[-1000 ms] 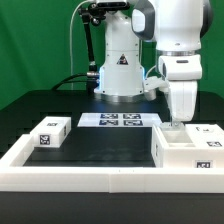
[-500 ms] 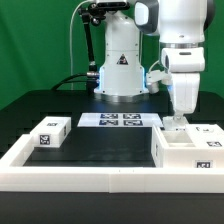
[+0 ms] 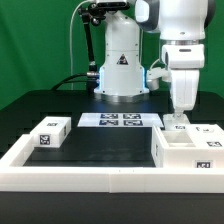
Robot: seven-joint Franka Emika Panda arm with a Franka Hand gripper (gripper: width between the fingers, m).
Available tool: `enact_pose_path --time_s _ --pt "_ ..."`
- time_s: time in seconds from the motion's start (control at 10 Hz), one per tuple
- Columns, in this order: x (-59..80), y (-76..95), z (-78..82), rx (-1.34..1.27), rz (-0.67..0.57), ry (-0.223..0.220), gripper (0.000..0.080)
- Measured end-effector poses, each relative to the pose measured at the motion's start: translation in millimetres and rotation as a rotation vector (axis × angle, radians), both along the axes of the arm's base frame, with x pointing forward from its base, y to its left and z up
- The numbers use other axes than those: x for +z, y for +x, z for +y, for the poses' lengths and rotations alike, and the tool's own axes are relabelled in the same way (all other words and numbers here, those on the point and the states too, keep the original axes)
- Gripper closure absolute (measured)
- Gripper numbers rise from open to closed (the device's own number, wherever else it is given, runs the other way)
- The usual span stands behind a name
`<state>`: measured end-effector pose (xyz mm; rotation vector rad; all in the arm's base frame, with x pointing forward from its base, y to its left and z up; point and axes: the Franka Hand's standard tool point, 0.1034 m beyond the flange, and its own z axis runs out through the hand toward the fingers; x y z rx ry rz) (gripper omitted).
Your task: Assemble cabinet
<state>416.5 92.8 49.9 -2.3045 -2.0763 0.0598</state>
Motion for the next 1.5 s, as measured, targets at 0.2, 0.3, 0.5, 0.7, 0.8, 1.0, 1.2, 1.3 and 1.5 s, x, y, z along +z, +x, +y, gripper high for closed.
enact_pose_path --time_s 0.2,0.3,0.5,0.7,0.8,1.0,1.2,1.3,1.5 --pt "5.4 2.1 -9.8 0.005 0.008 -0.011 0.0731" --pt "7.0 4.8 -16.8 0.0 0.015 -0.016 0.0731" --pt "9.3 11.5 -24.5 -0.006 0.031 -0.023 0.0731" --pt "10.7 14.1 -28.8 0.005 0.075 -0.038 0.073" --pt "12.6 15.6 -30.6 0.006 0.085 -0.043 0.073" --pt "11.3 14.7 -30.6 0.007 0.085 -0.042 0.0729" --pt "11.5 13.7 -28.9 0.014 0.043 -0.026 0.0729" --pt "9.8 7.9 -30.5 0.037 0.005 -0.003 0.0729" --pt "6.8 4.5 -35.6 0.035 0.015 0.001 0.0729"
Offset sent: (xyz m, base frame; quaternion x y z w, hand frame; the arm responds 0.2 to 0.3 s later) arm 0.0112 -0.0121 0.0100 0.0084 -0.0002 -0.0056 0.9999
